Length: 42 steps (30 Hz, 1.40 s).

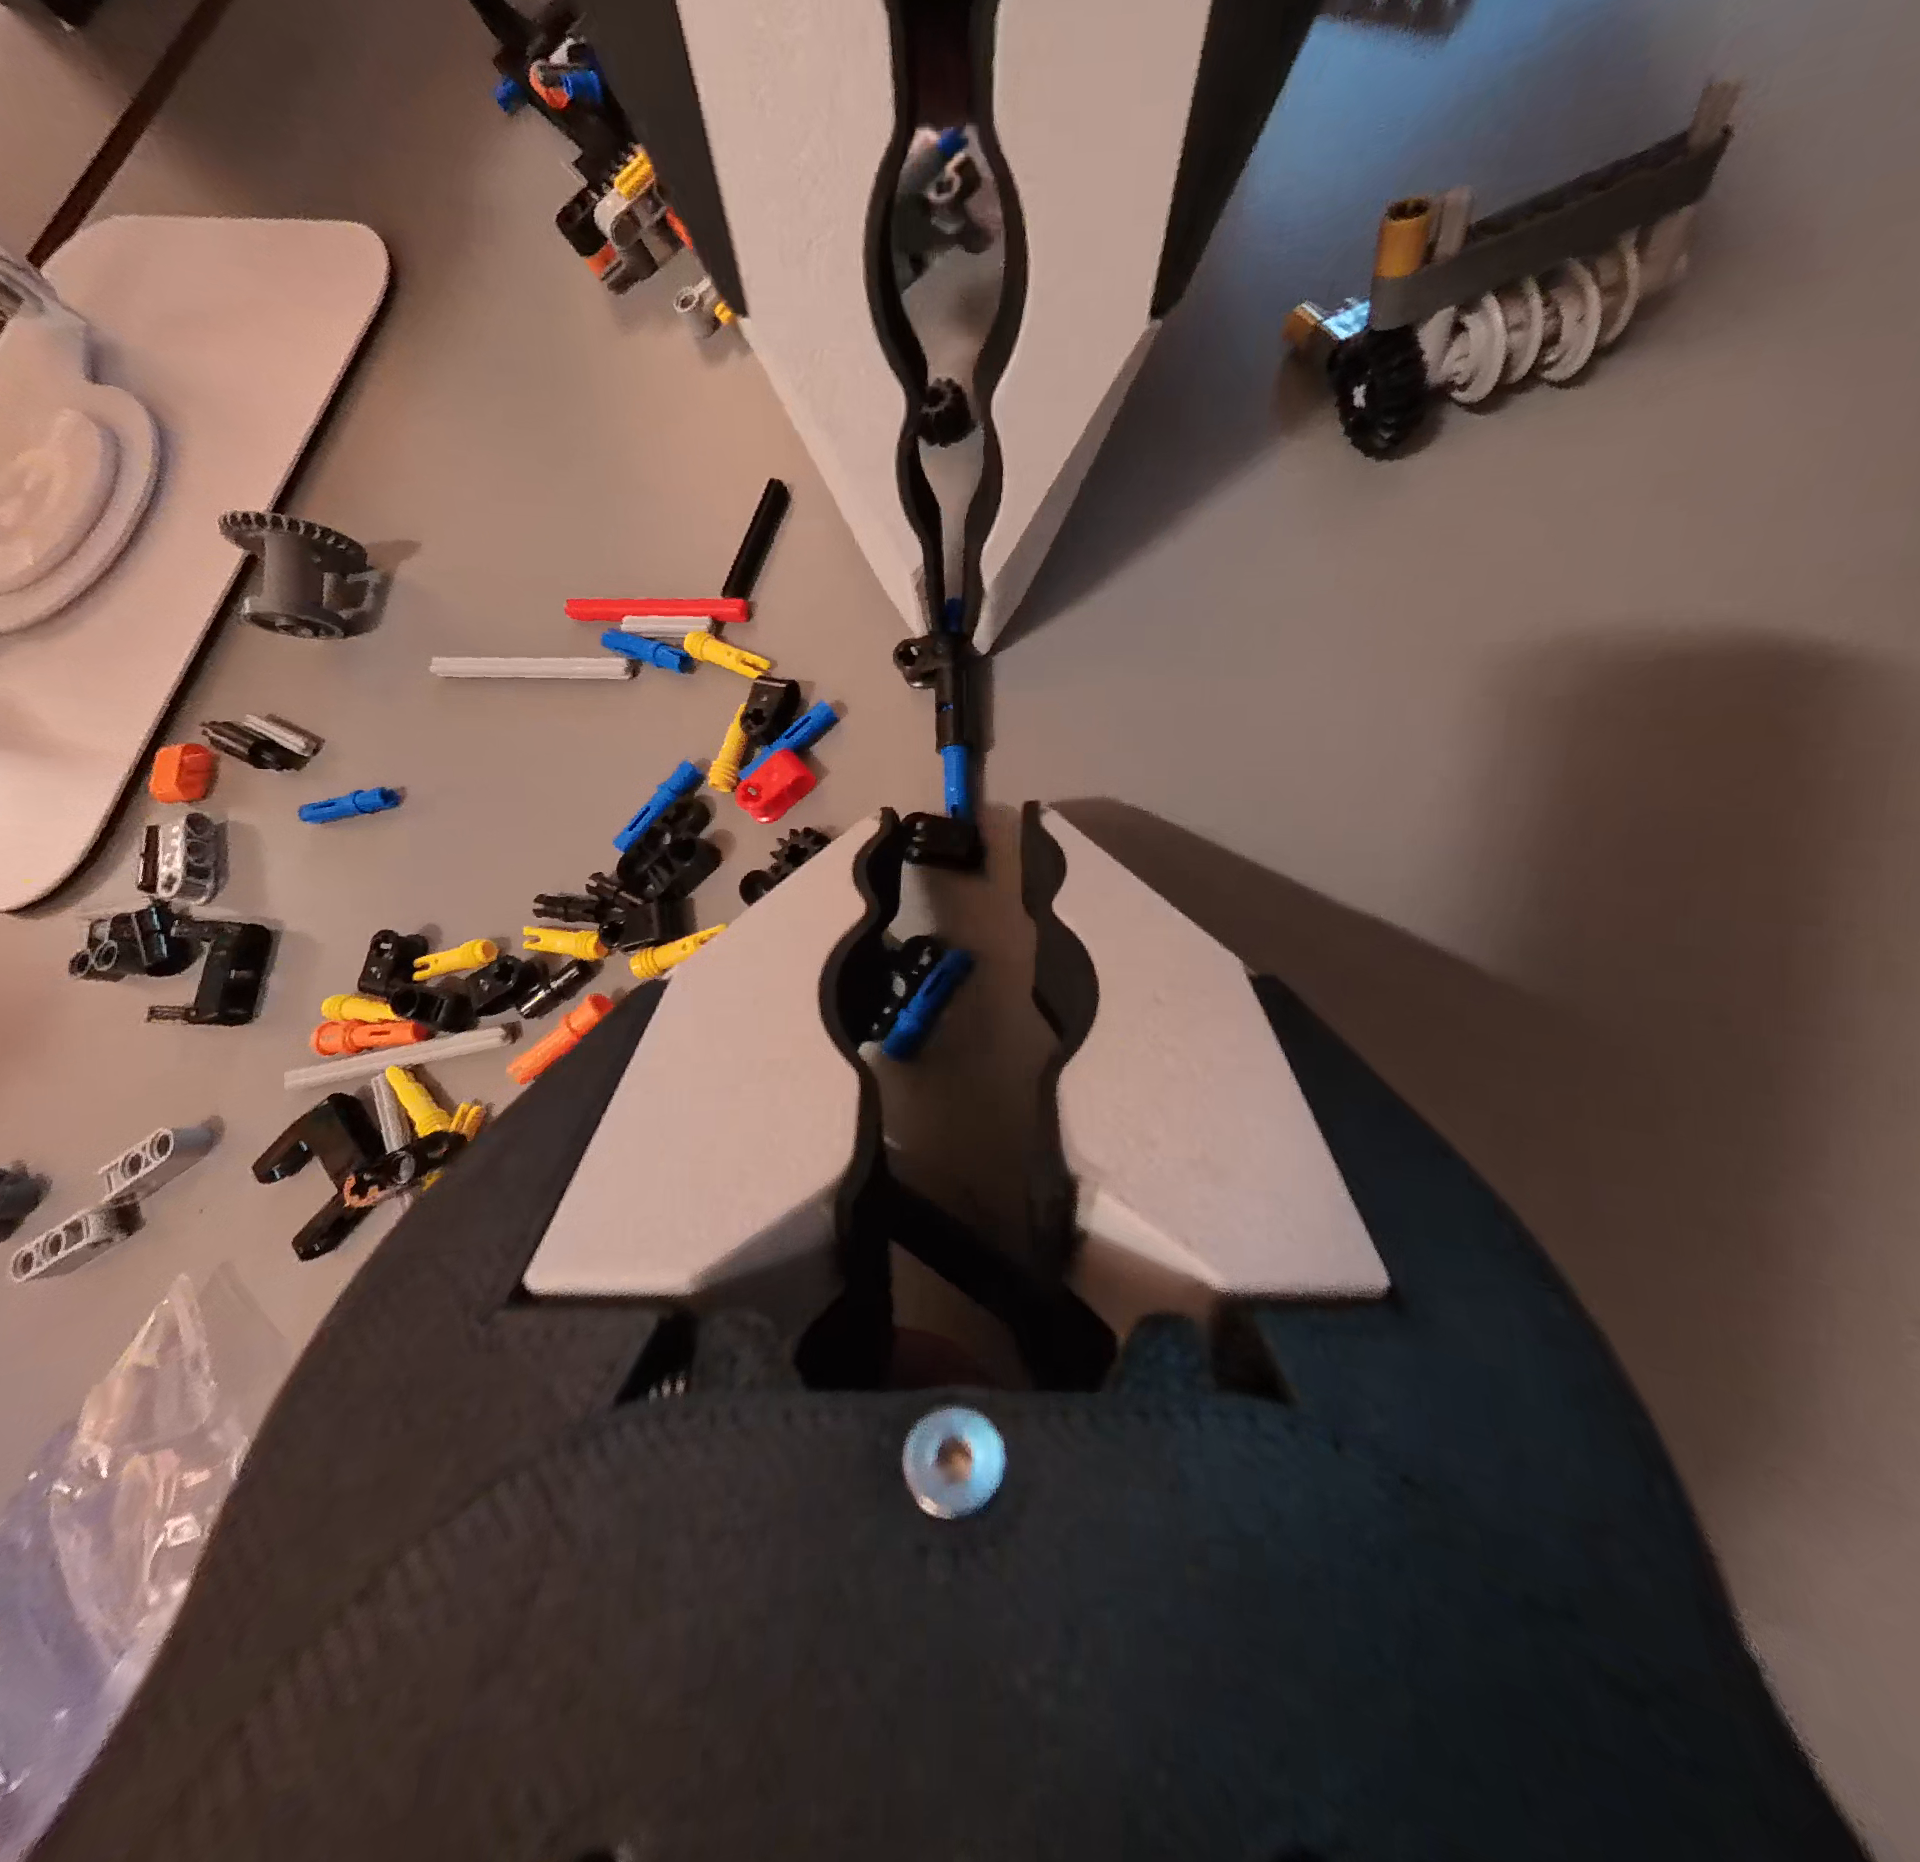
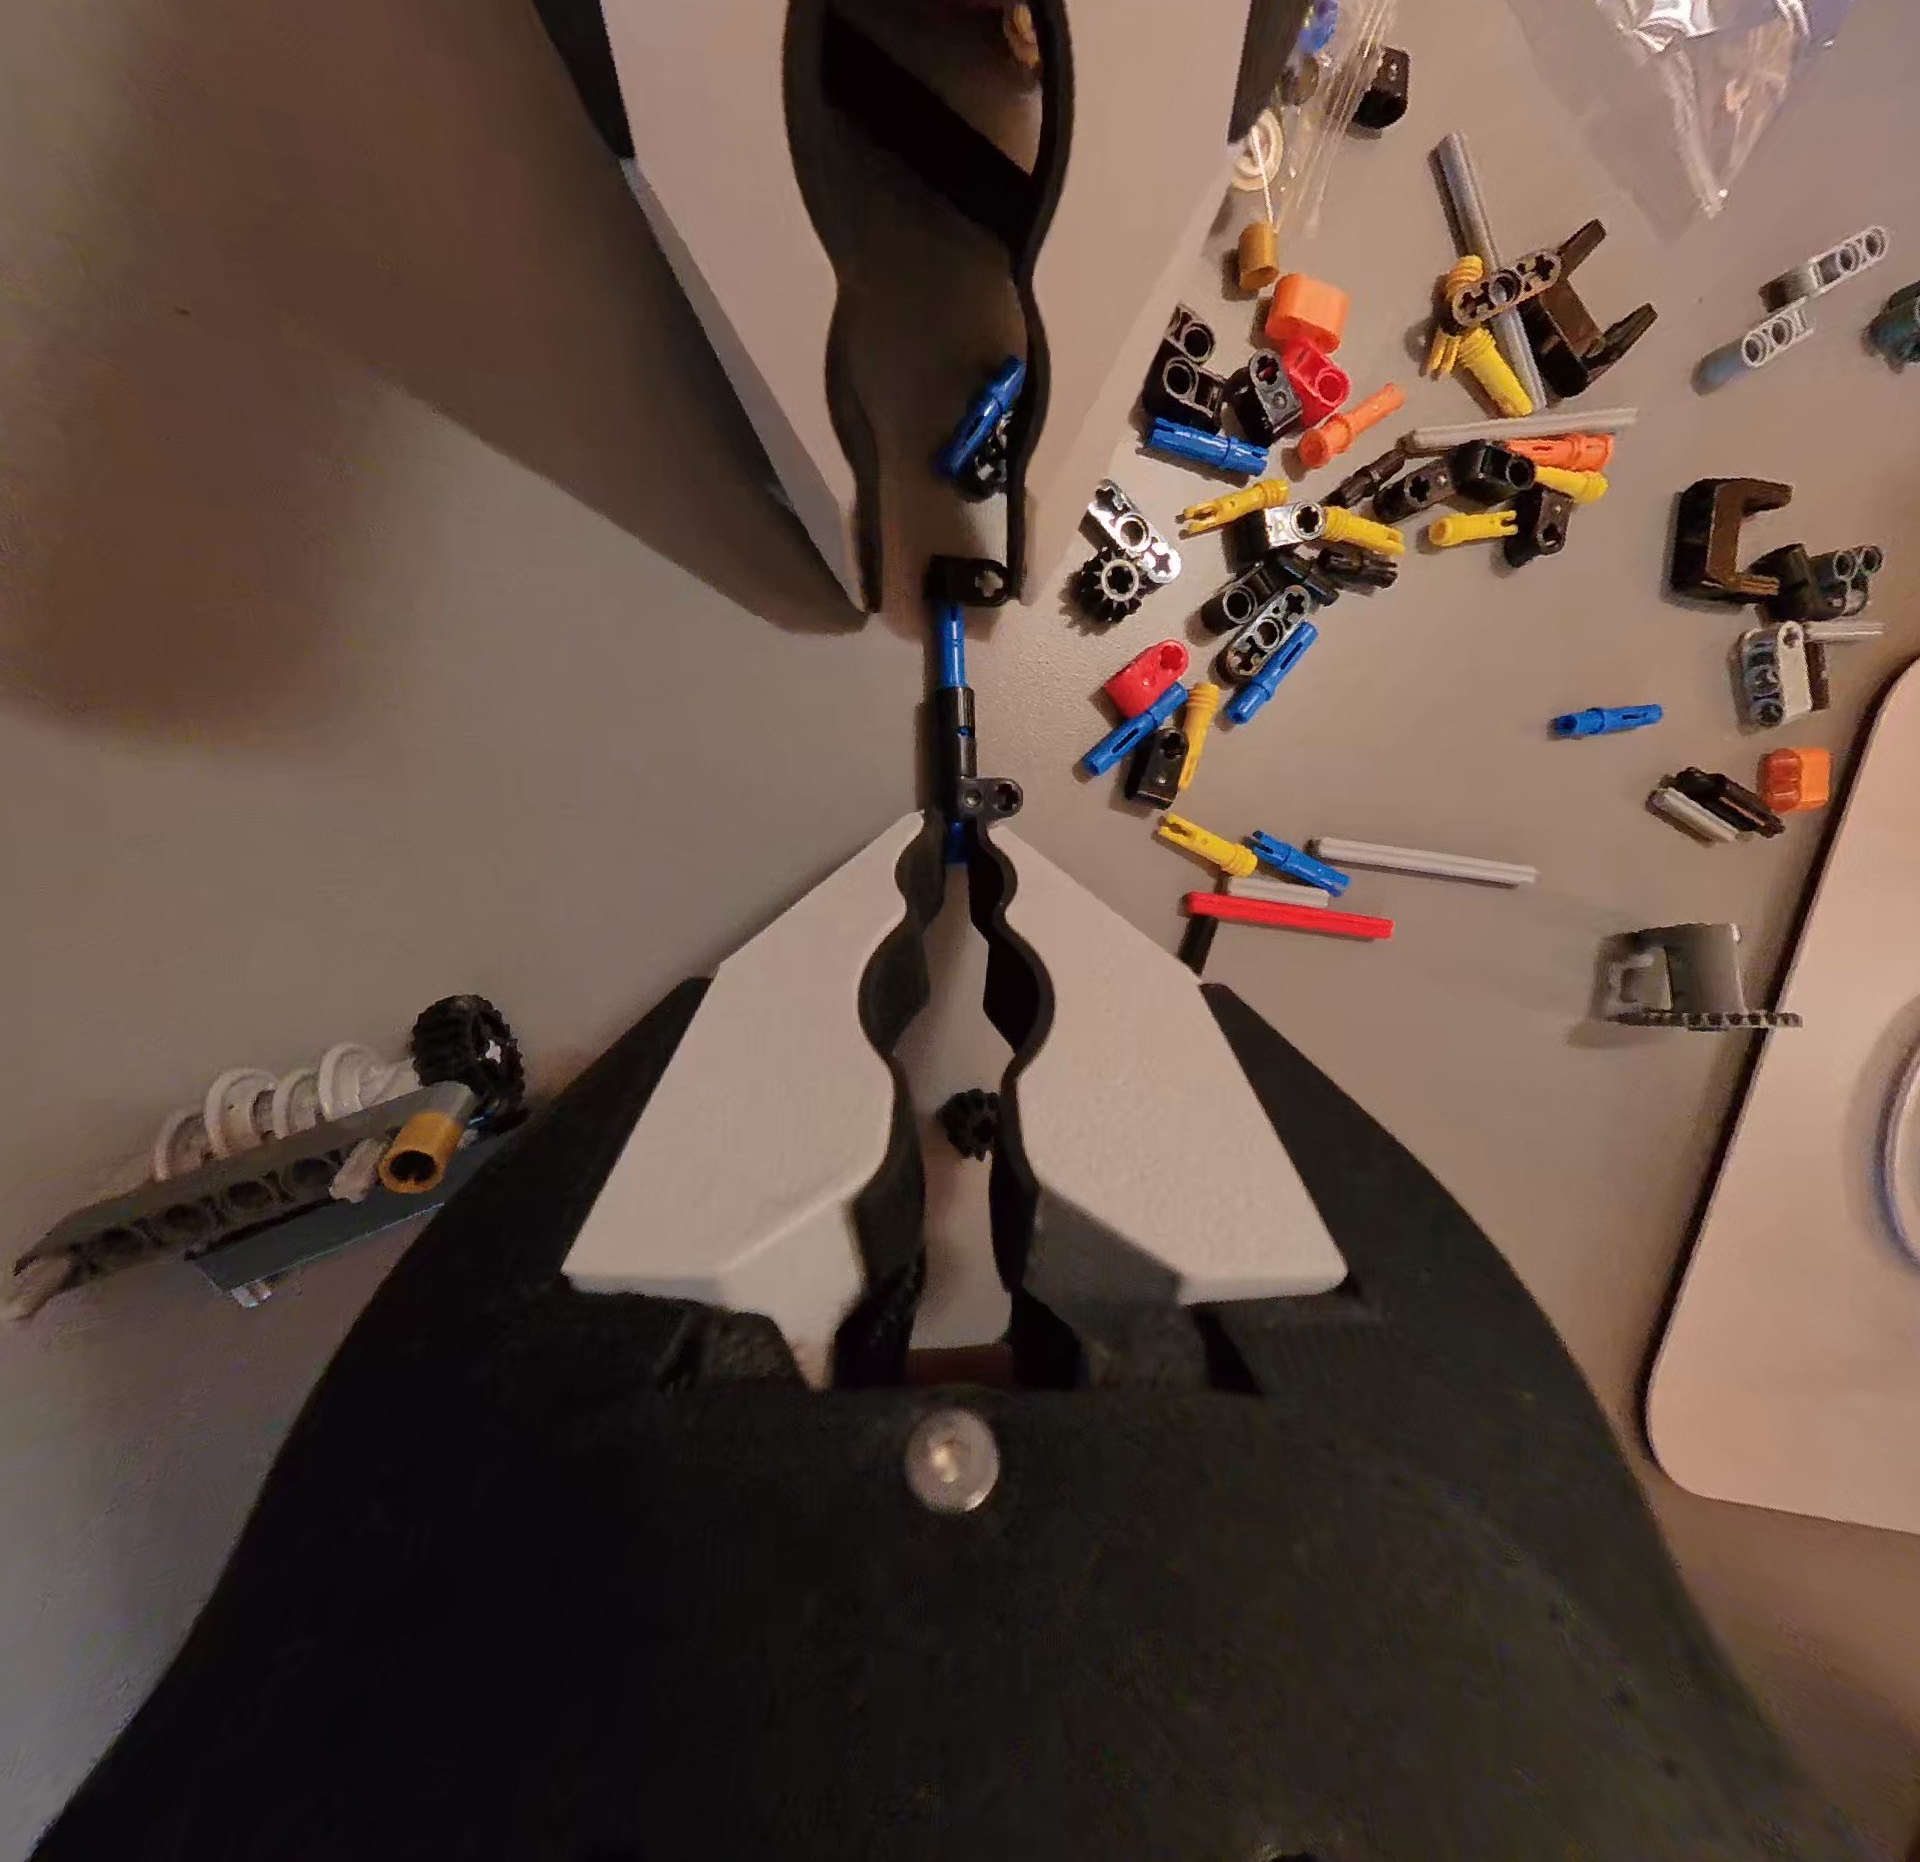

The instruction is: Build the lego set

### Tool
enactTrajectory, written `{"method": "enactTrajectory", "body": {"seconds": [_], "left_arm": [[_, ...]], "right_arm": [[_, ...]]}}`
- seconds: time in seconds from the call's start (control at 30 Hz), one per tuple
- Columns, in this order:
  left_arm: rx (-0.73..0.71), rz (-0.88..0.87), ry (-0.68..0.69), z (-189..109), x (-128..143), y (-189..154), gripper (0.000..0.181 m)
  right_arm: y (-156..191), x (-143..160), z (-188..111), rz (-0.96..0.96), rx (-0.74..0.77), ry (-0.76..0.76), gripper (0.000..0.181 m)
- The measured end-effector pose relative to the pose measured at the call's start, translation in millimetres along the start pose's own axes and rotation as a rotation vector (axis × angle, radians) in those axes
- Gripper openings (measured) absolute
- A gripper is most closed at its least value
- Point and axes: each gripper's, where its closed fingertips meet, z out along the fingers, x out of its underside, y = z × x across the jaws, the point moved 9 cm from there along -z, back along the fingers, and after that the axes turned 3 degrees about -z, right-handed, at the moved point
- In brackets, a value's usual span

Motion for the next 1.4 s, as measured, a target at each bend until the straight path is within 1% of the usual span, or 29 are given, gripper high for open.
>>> {"method": "enactTrajectory", "body": {"seconds": [0.07,0.2,0.37,0.53,0.73,0.93,0.97,1.13,1.4], "left_arm": [[0.014,-0.008,0.003,-2.5,1.5,0.1,0.022],[0.018,-0.018,0.015,-6.5,5.7,4.3,0.016],[0.01,-0.024,0.012,-4.2,4.6,3.4,0.017],[0.005,-0.03,0.015,-8.2,7.8,3.1,0.02],[0.022,-0.004,0.024,-6.7,7.8,4.7,0.012],[0.04,-0.015,0.022,-5.9,8.1,5.5,0.011],[0.043,-0.009,0.027,-5.8,8.4,4.5,0.004],[0.031,-0.006,0.025,-5.2,7.7,4.0,0.005],[0.045,-0.021,0.028,-4.1,7.4,5.5,0.004]], "right_arm": [[0.1,-0.5,0.0,-0.004,0.0,0.003,0.001],[-0.2,-0.6,0.6,0.008,-0.004,-0.01,0.001],[-0.2,-4.3,1.9,-0.001,-0.014,-0.005,0.001],[0.0,-5.0,1.5,-0.001,-0.018,0.001,0.001],[-0.3,-4.4,1.5,0.007,-0.022,-0.01,0.001],[0.4,-4.5,0.9,0.002,-0.026,-0.002,0.001],[0.9,-4.9,0.5,-0.003,-0.027,0.005,0.001],[3.4,-8.0,0.3,-0.009,-0.03,0.029,0.001],[-0.4,-7.6,0.4,0.054,-0.054,0.045,0.001]]}}
